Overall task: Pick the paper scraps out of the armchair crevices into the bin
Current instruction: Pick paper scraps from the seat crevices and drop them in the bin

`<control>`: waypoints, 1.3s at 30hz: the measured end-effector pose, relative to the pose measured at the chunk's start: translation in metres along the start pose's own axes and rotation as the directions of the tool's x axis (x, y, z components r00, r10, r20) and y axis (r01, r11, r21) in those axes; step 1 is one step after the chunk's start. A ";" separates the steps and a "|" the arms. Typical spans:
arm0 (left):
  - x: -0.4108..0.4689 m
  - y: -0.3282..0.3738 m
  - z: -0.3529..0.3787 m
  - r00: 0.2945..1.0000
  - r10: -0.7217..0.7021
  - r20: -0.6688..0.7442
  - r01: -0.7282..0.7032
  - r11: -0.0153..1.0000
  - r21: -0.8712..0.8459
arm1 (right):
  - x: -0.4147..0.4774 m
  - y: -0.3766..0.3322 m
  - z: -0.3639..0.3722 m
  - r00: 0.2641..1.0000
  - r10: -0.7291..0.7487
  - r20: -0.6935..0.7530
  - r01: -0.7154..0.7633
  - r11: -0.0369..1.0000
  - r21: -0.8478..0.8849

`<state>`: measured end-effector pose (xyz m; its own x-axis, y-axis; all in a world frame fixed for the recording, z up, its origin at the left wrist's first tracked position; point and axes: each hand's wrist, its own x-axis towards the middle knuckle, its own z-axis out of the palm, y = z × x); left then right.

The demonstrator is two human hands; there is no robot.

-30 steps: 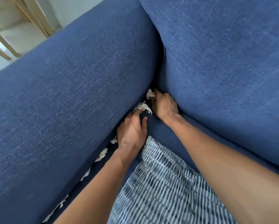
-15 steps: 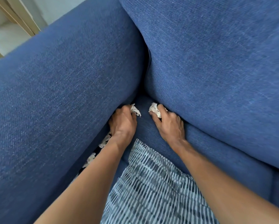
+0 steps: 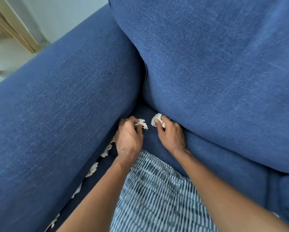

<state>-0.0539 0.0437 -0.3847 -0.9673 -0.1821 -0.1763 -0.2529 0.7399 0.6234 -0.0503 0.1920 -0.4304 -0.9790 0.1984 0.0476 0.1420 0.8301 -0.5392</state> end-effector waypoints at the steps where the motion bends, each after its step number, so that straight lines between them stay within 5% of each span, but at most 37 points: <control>1: -0.002 0.001 -0.002 1.000 0.005 0.002 -0.005 1.000 -0.008 | -0.001 -0.001 -0.004 1.000 0.012 0.019 -0.012 1.000 0.015; 11: -0.048 -0.001 -0.038 0.991 -0.136 0.016 0.136 0.957 -0.257 | -0.039 -0.025 -0.049 0.992 0.080 0.096 -0.077 0.996 -0.036; 17: -0.092 -0.013 -0.083 0.989 -0.120 -0.090 0.090 0.954 -0.286 | -0.068 -0.055 -0.080 0.992 0.089 0.089 -0.090 0.996 0.010; 35: -0.317 -0.123 -0.215 0.959 -0.137 -0.247 0.091 0.978 -0.189 | -0.276 -0.173 -0.127 0.954 -0.274 0.123 0.268 0.962 0.058; 39: -0.364 -0.177 -0.234 0.930 -0.259 -0.261 0.204 0.954 -0.219 | -0.332 -0.223 -0.094 0.903 -0.393 0.174 0.377 0.919 0.117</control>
<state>0.3388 -0.1732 -0.2526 -0.8383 -0.5303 -0.1266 -0.4428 0.5268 0.7255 0.2572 -0.0103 -0.2466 -0.9653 -0.2375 0.1082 -0.2556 0.7763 -0.5762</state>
